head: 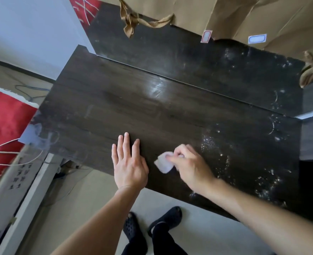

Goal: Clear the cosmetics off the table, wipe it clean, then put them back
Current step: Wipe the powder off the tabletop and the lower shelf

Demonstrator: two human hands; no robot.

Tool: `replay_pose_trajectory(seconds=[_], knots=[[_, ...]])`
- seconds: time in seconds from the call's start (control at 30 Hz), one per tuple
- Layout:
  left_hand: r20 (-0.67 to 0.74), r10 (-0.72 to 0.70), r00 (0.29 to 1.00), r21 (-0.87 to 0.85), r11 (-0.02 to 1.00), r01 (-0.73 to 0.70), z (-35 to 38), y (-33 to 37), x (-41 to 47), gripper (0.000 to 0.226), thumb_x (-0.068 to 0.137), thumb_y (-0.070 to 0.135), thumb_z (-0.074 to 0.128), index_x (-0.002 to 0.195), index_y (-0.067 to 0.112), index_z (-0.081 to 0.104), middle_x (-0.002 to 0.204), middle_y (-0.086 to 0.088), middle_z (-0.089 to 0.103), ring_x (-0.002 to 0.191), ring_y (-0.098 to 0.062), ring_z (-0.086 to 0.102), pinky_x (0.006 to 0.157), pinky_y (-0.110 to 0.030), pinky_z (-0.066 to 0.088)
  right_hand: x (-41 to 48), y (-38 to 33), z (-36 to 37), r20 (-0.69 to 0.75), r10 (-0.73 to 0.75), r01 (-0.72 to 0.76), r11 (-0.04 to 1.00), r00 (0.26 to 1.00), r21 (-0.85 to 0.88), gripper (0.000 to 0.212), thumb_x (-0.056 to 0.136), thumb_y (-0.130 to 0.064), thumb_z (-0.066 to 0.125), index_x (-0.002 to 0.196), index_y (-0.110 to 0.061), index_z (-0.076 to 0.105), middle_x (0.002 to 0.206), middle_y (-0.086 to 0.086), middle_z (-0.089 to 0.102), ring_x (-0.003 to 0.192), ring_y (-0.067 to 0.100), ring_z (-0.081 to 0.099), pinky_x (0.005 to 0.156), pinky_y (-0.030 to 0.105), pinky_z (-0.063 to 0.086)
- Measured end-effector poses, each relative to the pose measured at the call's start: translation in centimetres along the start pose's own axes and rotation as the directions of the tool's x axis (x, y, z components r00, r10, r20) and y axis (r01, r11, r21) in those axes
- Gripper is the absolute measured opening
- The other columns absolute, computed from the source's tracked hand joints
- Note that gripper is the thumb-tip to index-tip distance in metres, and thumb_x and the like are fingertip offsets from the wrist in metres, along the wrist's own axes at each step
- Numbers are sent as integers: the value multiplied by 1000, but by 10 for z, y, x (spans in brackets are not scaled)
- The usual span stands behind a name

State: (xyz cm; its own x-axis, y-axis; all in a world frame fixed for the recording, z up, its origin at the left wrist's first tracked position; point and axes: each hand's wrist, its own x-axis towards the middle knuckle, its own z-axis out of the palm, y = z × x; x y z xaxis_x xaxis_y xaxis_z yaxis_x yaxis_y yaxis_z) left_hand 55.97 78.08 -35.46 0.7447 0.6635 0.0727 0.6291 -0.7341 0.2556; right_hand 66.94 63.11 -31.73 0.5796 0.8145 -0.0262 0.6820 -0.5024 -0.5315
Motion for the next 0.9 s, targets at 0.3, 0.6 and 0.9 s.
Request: replay_pose_trajectory(seconds=[0.3,0.6,0.9], knots=[[8,18,1000,5,1000,-18,-1,1,-1,47,84,18,35,125,6,53,147,-21,36,139,-36,26,116,-48,14,77,130,-89,-376,575,-600,798,726,61,27,75,-19,48,81,-13,73,77,15,66,78,35,64,69,33,51],[-25,8,1000,-7,1000,-8,-2,3,-1,46,82,14,37,123,4,55,146,-21,38,138,-37,27,115,-51,18,-60,18,-18,-7,228,-225,962,974,155,16,81,-2,65,89,-12,75,81,0,56,72,14,52,64,15,38],[-34,23,999,6,1000,-23,1,2,-1,44,82,14,40,123,6,54,146,-20,38,138,-36,28,115,-50,18,77,82,-50,-336,590,-581,802,734,140,18,88,-12,51,84,-6,67,71,3,55,50,6,50,47,6,33]])
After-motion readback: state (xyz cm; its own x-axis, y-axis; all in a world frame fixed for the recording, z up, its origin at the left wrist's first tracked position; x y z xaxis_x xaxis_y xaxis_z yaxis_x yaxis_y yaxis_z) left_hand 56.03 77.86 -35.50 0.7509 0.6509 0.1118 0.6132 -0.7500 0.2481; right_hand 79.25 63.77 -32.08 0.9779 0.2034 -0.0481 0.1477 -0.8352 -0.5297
